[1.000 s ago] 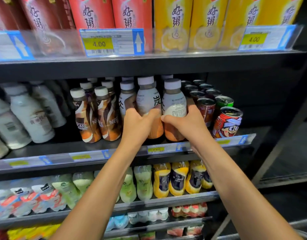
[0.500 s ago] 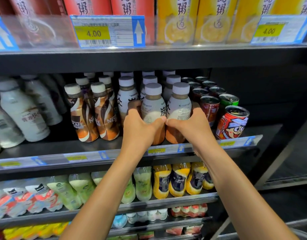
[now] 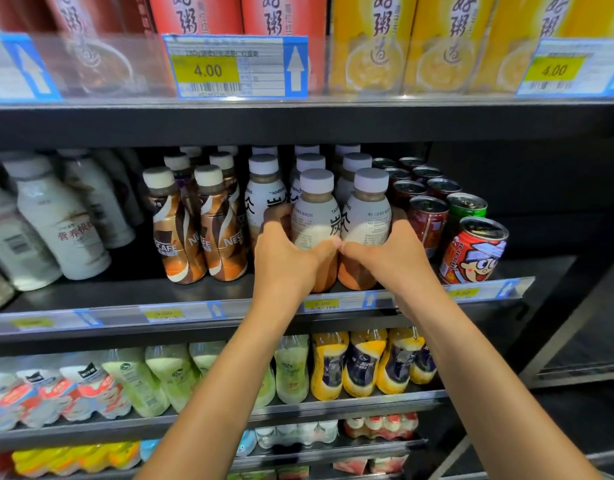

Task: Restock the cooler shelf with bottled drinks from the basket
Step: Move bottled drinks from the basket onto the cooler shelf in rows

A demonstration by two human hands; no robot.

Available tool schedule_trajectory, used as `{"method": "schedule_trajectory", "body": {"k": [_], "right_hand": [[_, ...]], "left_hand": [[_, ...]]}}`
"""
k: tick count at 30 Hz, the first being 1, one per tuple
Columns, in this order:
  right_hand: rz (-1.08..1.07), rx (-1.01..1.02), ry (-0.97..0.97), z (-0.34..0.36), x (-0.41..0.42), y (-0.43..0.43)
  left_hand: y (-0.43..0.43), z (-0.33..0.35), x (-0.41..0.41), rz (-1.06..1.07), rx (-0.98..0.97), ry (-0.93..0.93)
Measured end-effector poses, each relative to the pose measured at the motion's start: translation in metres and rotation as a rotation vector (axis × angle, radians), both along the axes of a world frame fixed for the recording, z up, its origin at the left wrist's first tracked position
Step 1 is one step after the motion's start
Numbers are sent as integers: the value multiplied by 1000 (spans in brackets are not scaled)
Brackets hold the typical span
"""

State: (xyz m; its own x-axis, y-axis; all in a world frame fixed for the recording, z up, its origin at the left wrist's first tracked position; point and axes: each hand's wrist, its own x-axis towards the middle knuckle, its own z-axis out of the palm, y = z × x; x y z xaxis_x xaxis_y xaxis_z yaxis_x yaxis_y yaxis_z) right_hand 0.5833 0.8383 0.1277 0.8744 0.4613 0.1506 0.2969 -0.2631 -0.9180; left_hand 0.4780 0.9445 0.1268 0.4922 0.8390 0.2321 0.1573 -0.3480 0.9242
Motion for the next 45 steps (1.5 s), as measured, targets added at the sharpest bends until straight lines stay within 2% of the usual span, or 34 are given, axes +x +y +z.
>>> {"method": "schedule_trajectory", "body": {"k": [5,7,11,13,14,16,19,22,26,28,33,41,45], "right_hand": [[-19,-78,3,4,-9,-4],[-58,-75,-52,7,-19,-8],[-171,191,-403,16,-73,-16],[-131,295,-566,21,-102,-8],[-82,304,-577,23,-111,0],[33,240,-468,24,-121,23],[161,13,-316,20,-127,59],[199,-231,-349,14,-129,89],[134,-448,-382,15,-136,111],[91,-471,-428,15,-138,120],[15,-494,-555,9,-137,135],[19,-508,-598,4,-133,138],[-7,-435,-576,-1,-134,137]], "left_hand": [[0,7,-12,-113,10,39],[2,11,-25,-143,28,70],[21,22,-68,-102,157,-47],[38,32,-91,-79,162,-110],[50,34,-102,-59,153,-126],[74,35,-123,-25,144,-135],[110,26,-148,28,129,-138],[143,16,-161,53,55,-54],[169,8,-154,-105,-10,189],[173,7,-147,-170,-4,239],[173,2,-136,-276,11,214],[181,-11,-132,-283,55,181],[182,-14,-131,-251,85,192]]}}
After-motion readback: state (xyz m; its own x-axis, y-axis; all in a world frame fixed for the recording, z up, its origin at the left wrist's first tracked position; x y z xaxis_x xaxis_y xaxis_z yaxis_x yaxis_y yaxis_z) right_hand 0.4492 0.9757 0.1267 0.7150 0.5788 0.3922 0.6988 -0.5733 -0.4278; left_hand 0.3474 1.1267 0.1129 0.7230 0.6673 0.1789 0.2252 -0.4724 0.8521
